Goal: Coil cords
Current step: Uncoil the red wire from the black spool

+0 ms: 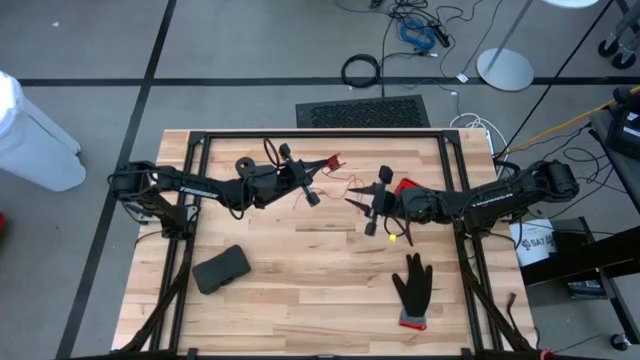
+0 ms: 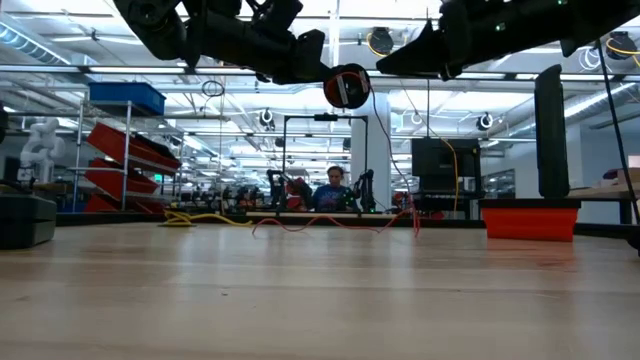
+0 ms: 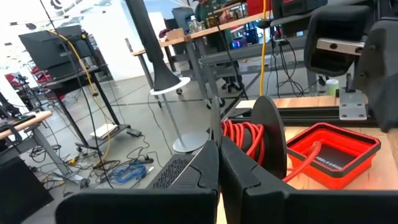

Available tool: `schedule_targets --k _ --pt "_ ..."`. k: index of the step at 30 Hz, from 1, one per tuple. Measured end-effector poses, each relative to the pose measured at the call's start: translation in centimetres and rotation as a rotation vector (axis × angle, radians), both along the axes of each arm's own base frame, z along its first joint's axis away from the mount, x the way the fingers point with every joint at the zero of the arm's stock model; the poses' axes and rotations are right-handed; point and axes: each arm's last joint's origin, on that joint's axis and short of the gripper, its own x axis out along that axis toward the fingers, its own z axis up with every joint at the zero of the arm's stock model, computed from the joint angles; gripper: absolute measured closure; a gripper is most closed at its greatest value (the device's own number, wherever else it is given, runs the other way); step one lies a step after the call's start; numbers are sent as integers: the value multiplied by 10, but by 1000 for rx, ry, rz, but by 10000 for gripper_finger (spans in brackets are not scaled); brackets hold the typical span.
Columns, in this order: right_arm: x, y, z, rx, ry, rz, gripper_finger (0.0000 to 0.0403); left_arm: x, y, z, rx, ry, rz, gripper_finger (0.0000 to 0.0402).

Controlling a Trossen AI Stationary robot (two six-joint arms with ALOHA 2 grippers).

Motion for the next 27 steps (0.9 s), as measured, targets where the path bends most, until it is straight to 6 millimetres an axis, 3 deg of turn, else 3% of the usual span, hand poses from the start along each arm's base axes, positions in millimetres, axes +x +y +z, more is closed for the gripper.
schedule_targets --k 27 --pt "2 -15 3 30 -41 16 296 1 -3 3 -105 -89 -78 401"
